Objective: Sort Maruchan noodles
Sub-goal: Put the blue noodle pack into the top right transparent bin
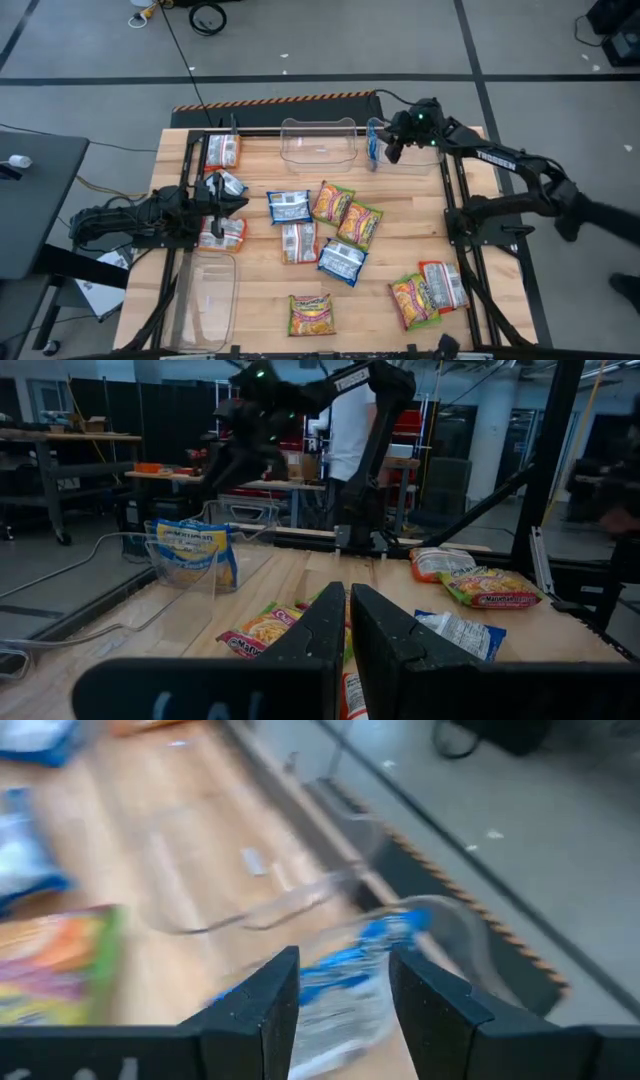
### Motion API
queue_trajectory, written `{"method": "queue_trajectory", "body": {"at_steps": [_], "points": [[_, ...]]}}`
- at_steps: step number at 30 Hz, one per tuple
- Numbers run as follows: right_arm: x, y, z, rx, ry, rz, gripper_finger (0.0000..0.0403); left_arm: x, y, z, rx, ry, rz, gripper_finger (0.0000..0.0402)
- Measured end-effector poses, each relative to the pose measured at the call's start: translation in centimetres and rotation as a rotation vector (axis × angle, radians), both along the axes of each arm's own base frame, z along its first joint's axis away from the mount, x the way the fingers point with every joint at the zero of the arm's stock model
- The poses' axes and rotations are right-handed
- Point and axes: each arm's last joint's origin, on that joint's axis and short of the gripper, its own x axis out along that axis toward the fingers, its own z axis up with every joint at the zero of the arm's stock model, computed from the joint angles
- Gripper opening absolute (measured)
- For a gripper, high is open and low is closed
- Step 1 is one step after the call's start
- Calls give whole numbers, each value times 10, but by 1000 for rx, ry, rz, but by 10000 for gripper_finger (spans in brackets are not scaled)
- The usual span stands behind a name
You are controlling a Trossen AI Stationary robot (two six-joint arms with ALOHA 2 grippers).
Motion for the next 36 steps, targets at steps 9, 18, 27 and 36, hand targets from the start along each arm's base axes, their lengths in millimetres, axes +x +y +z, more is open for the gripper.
{"method": "queue_trajectory", "body": {"at_steps": [9, 18, 27, 36], "points": [[43, 111, 13, 11, 21, 470, 162, 0, 0, 0, 0, 1, 0, 27], [73, 212, -15, 107, 107, 506, 168, 0, 0, 0, 0, 0, 0, 27], [118, 285, -27, 150, 234, 628, 198, 0, 0, 0, 0, 1, -1, 27], [165, 318, -22, 19, 401, 923, 244, 0, 0, 0, 0, 0, 0, 27]]}}
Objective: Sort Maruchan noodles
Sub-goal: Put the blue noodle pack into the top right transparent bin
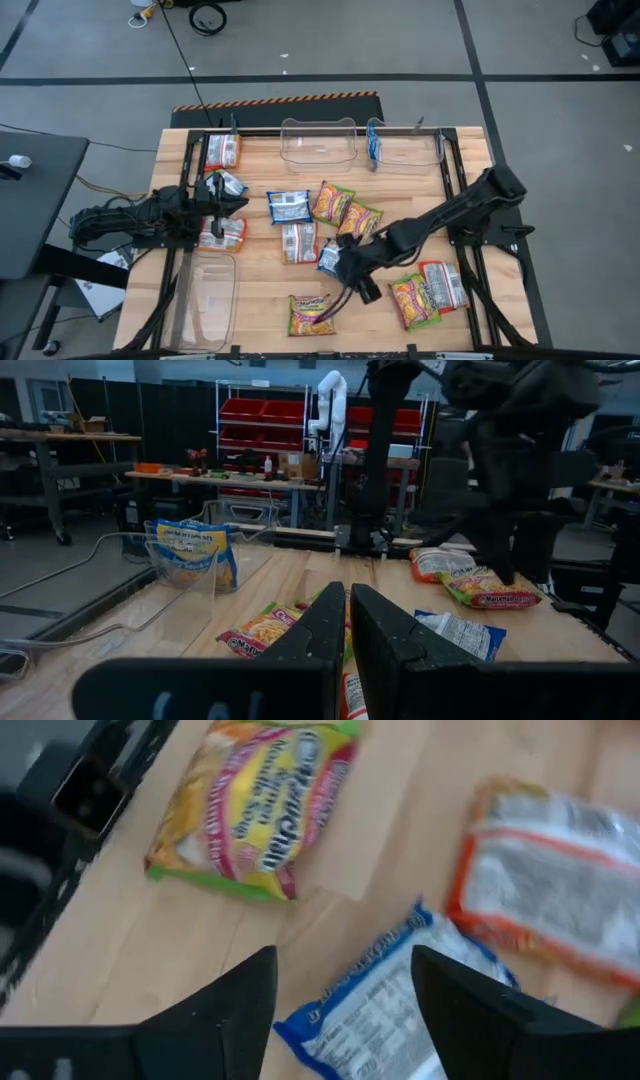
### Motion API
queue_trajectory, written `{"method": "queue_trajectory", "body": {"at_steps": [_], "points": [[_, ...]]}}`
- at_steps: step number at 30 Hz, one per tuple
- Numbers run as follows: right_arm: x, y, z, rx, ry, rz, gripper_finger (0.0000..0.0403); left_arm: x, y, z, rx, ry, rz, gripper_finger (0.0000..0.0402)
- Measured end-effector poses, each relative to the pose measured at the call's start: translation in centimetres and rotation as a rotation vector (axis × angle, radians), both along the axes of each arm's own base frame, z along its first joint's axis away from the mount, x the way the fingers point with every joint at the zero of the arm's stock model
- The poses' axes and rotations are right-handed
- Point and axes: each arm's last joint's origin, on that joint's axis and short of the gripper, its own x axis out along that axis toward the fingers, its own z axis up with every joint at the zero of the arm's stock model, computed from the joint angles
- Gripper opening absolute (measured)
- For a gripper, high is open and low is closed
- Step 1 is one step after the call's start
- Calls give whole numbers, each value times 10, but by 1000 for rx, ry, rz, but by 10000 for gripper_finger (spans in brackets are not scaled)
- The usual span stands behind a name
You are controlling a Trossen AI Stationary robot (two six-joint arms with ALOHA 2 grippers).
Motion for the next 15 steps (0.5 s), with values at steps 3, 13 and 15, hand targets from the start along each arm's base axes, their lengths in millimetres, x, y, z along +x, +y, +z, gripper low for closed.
{"method": "queue_trajectory", "body": {"at_steps": [3, 13, 15], "points": [[12, 6, -2, -83, 21, 153, 259, 0, 0, 0, 0, 0, 0, 27], [29, 14, -37, -216, 94, 437, 254, 0, 0, 0, 0, 0, 0, 27], [32, 10, -43, -254, 106, 436, 251, 0, 0, 0, 0, 0, 0, 27]]}}
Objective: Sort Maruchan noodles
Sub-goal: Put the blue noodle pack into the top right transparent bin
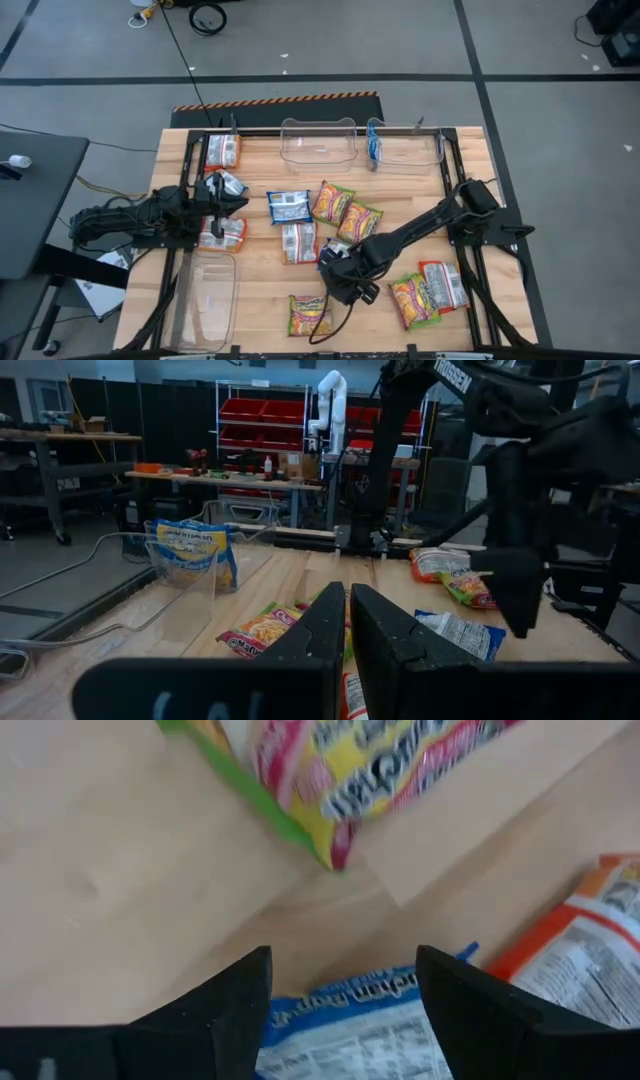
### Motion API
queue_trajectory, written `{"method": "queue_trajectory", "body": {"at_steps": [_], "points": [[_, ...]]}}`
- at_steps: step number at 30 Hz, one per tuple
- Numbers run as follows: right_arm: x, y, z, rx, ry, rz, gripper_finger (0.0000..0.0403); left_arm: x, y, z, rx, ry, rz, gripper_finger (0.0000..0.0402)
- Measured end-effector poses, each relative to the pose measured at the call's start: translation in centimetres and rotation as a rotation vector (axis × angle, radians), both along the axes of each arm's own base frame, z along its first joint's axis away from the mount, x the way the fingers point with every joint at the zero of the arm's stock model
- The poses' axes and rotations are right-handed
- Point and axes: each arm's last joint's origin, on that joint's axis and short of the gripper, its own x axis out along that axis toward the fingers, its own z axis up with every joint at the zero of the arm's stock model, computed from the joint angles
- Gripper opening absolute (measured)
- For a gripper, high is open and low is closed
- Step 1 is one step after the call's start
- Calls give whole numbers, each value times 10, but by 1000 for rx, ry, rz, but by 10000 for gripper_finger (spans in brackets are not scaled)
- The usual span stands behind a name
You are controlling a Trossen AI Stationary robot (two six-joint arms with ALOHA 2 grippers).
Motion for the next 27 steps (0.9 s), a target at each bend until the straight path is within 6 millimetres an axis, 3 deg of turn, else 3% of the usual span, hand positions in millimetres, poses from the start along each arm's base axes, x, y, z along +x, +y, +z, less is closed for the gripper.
{"method": "queue_trajectory", "body": {"at_steps": [9, 14, 20, 27], "points": [[9, -25, -1, -34, -23, 55, 238, 0, 0, 0, 0, 0, 0, 27], [4, -25, -15, -39, -12, 137, 233, 0, 0, 0, 0, 1, 0, 27], [-2, -27, -31, -66, -12, 70, 226, 0, 0, 0, 0, 1, 0, 27], [-6, -30, -40, -73, -4, 61, 146, 0, 0, 0, 0, 0, 0, 27]]}}
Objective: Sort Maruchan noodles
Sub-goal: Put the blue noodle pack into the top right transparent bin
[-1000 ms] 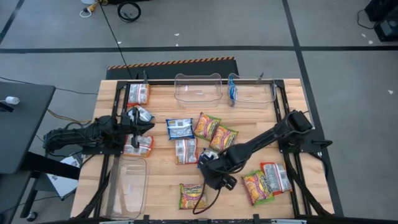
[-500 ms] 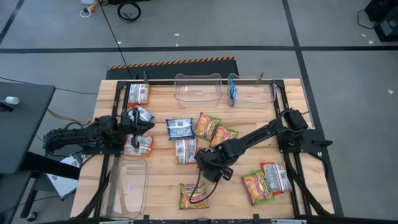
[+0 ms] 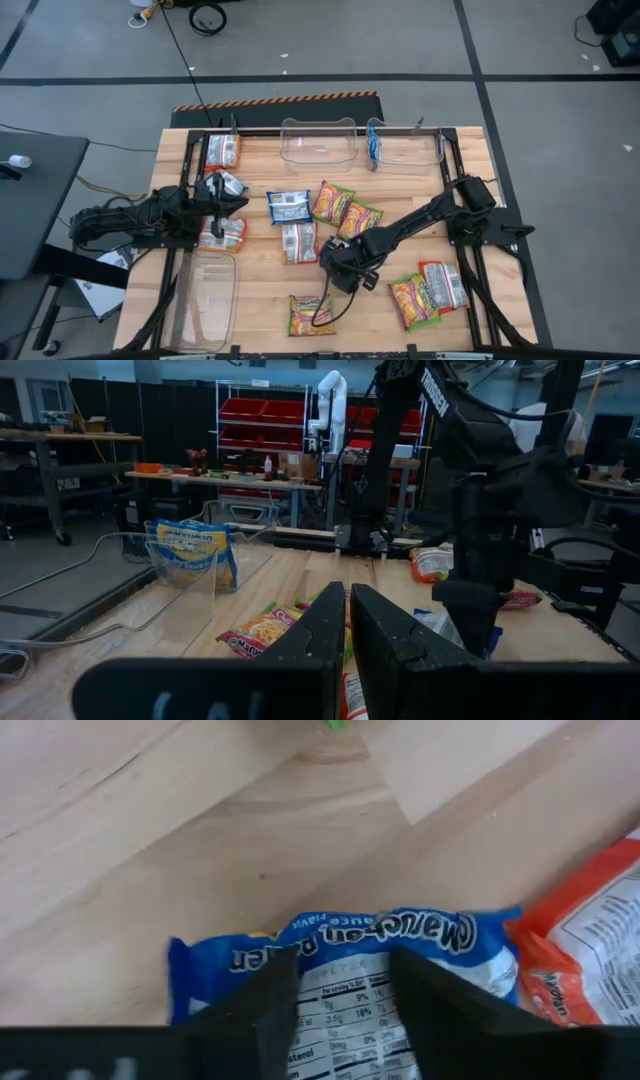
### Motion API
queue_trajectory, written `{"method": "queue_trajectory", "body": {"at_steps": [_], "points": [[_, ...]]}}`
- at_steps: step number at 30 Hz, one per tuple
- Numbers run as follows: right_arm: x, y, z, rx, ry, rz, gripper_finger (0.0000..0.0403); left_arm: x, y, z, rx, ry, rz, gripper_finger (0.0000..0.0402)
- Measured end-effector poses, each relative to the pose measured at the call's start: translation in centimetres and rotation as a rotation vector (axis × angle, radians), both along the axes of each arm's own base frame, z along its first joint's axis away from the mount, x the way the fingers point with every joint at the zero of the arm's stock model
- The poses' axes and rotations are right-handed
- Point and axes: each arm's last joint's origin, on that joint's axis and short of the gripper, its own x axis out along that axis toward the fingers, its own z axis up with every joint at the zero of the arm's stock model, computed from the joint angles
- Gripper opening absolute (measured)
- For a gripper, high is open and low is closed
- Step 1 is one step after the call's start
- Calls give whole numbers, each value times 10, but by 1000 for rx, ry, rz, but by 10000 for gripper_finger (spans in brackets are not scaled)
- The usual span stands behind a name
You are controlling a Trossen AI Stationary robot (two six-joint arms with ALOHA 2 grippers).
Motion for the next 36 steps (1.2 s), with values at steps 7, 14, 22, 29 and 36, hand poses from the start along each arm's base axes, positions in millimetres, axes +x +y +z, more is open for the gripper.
{"method": "queue_trajectory", "body": {"at_steps": [7, 14, 22, 29, 36], "points": [[0, -1, 7, 9, -13, -76, 14, 0, 0, 0, 0, 0, 0, 27], [-4, -2, 70, 104, -125, -217, 9, 0, 0, 0, 0, 0, -1, 27], [-40, -18, 164, 372, -338, -528, 10, 0, 0, 0, 0, 0, 0, 27], [-78, -29, 214, 612, -415, -683, 9, 0, 0, -5, 90, 70, 6, 27], [-102, -39, 246, 736, -512, -672, 9, 2, 0, -9, 154, 122, 0, 27]]}}
